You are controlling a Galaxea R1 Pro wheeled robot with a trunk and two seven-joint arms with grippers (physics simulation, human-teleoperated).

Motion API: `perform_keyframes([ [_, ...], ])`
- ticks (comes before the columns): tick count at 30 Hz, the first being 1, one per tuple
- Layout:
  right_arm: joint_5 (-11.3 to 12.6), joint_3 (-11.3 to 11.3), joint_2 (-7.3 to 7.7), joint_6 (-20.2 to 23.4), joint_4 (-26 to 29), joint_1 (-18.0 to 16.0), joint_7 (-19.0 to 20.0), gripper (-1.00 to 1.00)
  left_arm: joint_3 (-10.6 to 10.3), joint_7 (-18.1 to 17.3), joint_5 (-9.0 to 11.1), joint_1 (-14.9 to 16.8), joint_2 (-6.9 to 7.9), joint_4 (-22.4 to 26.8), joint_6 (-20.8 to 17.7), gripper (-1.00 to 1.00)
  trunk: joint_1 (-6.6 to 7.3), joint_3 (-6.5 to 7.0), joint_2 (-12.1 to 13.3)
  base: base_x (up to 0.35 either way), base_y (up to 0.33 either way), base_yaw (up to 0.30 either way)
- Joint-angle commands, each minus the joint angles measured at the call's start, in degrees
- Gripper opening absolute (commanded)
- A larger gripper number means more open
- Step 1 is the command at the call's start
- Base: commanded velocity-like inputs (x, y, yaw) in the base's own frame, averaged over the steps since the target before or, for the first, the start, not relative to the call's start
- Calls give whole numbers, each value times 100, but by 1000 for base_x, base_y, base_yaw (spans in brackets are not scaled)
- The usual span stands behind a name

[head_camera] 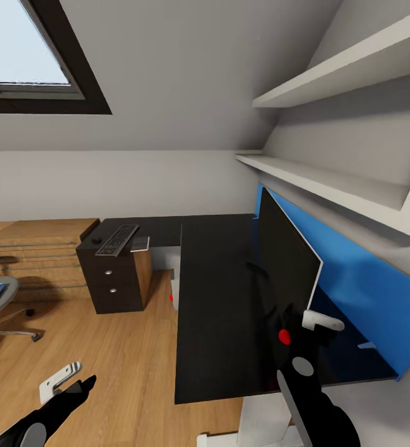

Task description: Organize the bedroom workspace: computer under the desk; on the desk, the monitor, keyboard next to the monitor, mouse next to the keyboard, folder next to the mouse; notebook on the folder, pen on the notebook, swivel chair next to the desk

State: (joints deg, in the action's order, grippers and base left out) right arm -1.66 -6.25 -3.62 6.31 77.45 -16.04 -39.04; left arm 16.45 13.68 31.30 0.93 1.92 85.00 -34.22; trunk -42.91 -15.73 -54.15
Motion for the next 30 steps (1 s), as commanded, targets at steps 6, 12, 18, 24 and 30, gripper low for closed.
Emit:
perform_keyframes([
  [6, -19, -8, 1, 16, 10, -5, -32, 100, -1, 47, 61, 4, 1, 8, -21, 100, -1, -8, -6, 0, 0, 0],
  [12, -19, -8, 4, 11, 7, -5, -33, 100, -1, 47, 61, 4, 4, 8, -23, 100, -1, -8, -6, 0, -4, 0],
  [18, -19, -8, 1, 10, 7, -5, -33, 100, -1, 48, 61, 4, 2, 8, -20, 100, -1, -8, -6, 0, -161, 0],
  [24, -19, -8, 1, 10, 7, -4, -33, 100, -1, 47, 61, 4, 1, 8, -19, 100, -1, -8, -6, 0, -50, 0],
  [30, -19, -8, 2, 10, 6, -4, -33, 100, -1, 49, 61, 4, 1, 8, -22, 100, -1, -8, -6, 0, -101, 0],
])
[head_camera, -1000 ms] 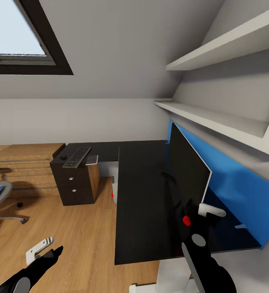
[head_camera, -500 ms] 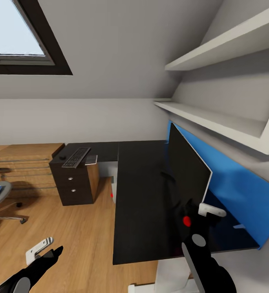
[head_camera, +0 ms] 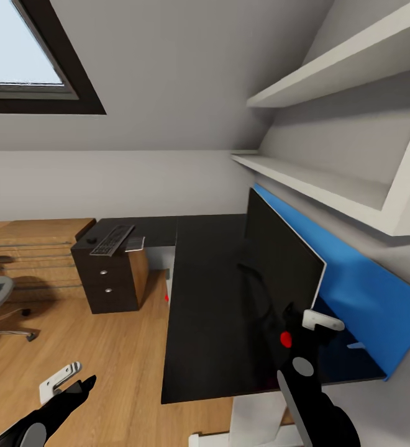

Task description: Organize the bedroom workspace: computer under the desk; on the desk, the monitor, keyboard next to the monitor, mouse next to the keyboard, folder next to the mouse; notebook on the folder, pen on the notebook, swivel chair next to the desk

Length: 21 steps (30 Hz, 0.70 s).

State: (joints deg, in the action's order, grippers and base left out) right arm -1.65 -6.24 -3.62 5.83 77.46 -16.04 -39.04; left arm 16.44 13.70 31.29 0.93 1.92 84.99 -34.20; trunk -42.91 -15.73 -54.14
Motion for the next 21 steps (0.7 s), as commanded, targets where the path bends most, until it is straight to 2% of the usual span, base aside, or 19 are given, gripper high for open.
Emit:
perform_keyframes([
  [1, -19, -8, 3, 59, 6, -5, -33, 100, 0, 48, 61, 4, 1, 9, -21, 100, -1, -8, -6, 0, -75, 0],
  [21, -26, -8, 3, 25, -64, -5, -33, 100, -1, 49, 57, 4, 10, 9, -23, 100, -1, -8, -6, 0, -33, 0],
])
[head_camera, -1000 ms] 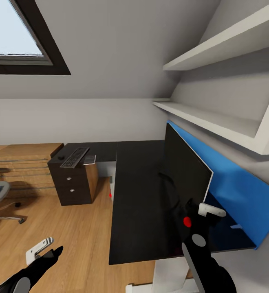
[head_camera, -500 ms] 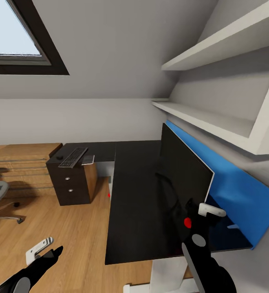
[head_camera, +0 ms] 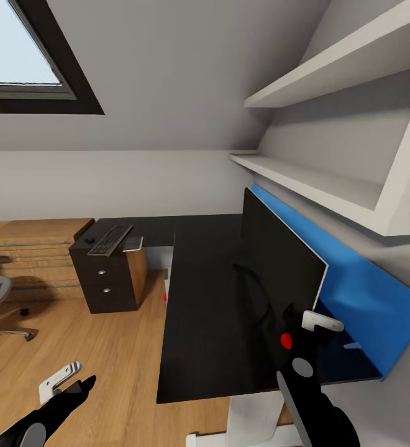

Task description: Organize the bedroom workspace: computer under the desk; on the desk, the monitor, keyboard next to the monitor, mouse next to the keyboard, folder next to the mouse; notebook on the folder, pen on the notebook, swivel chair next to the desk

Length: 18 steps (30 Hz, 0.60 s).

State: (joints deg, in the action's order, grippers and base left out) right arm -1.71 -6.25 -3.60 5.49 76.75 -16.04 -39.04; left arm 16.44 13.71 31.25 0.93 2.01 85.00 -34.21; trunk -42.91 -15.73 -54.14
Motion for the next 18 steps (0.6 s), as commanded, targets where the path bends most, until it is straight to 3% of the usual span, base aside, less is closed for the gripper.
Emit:
perform_keyframes([
  [1, -21, -8, 1, 58, 7, -4, -33, 100, -1, 48, 59, 4, 1, 8, -21, 100, -1, -8, -6, 0, 0, 0],
  [7, -22, -8, 0, 57, 7, -4, -33, 100, -1, 50, 57, 4, 7, 8, -24, 100, -1, -8, -6, -57, 0, 0],
  [18, -21, -8, 0, 57, 7, -4, -33, 100, 5, 44, 50, 4, 14, 8, -36, 100, -1, -8, -6, -309, 0, 0],
])
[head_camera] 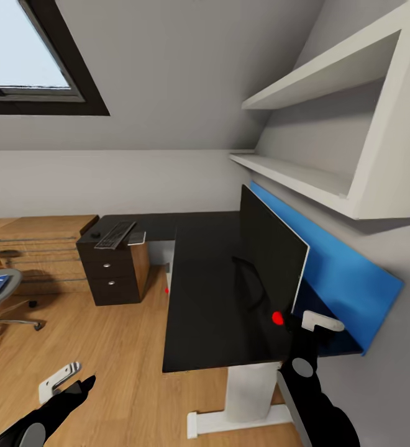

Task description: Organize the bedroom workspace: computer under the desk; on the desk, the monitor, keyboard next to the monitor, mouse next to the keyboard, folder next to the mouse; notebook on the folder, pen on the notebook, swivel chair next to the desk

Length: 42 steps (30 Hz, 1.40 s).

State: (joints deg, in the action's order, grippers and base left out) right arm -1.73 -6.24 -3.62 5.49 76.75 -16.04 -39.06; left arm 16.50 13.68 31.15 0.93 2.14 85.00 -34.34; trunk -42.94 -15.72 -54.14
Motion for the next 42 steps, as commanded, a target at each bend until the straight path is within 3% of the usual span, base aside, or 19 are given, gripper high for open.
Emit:
perform_keyframes([
  [1, -19, -8, 1, 58, 6, -4, -32, 100, 0, 47, 60, 4, 2, 8, -24, 100, 3, -8, -6, -334, 0, 0],
  [17, -12, -6, 2, 56, -216, -5, -28, 100, 19, 53, 83, 4, 19, -49, -37, 100, 3, -8, -6, -335, 0, 0],
  [19, -13, -2, 7, -4, -330, -5, -25, 100, 19, 55, 80, 4, 21, -168, -33, 100, 3, -8, -6, -333, 0, 0],
  [20, -19, -24, -5, -258, -408, -5, -31, 100, 1, 54, 23, 4, 23, -680, -24, 100, 3, -8, -6, -299, 0, 0],
  [21, -17, -31, -7, -270, -413, -5, -31, 100, -1, 52, -19, 4, 23, -791, -20, 100, 3, -8, -6, -297, 0, 0],
  [22, -14, -54, -10, -288, -437, -3, -30, 100, -5, 46, -164, 4, 23, -1064, -7, 100, 3, -8, -6, -293, 0, 0],
  [23, -6, -134, -19, -312, -695, 2, -30, 100, -15, 28, -1068, 4, 22, -2001, 131, 100, 3, -8, -6, -286, 0, 0],
  [24, -5, -149, -20, -315, -758, 3, -30, 100, -15, 25, -1250, 4, 20, -2139, 199, 100, 3, -8, -6, -285, 0, 0],
  [25, -1, -181, -24, -320, -894, 5, -31, 100, -12, 20, -1598, 4, 16, -2398, 391, 100, 3, -8, -6, -285, 0, 0],
  [28, 8, -226, -29, -325, -1120, 9, -31, 100, -7, 16, -2014, 4, 5, -2798, 812, 100, 3, -8, -6, -284, 0, 0],
  [29, 19, -246, -31, -331, -1299, 10, -30, 100, -7, 14, -2190, 4, -4, -3091, 1154, 100, 3, -8, -6, -275, 0, 0],
  [32, 45, -279, -37, -476, -1933, 12, 56, 100, -23, 13, -2413, 4, -19, -3839, 1963, 100, 3, -8, -6, -190, 0, 0],
  [36, 55, -302, -48, -904, -2877, 13, 444, 100, -205, 12, -2493, 4, -27, -4437, 2595, 100, 3, -8, -6, -68, 0, 0],
  [42, 58, -301, -51, -1319, -4215, 13, 1275, 100, -414, 12, -2506, 4, -32, -4823, 3265, 100, 3, -8, -6, -13, 0, 0],
])
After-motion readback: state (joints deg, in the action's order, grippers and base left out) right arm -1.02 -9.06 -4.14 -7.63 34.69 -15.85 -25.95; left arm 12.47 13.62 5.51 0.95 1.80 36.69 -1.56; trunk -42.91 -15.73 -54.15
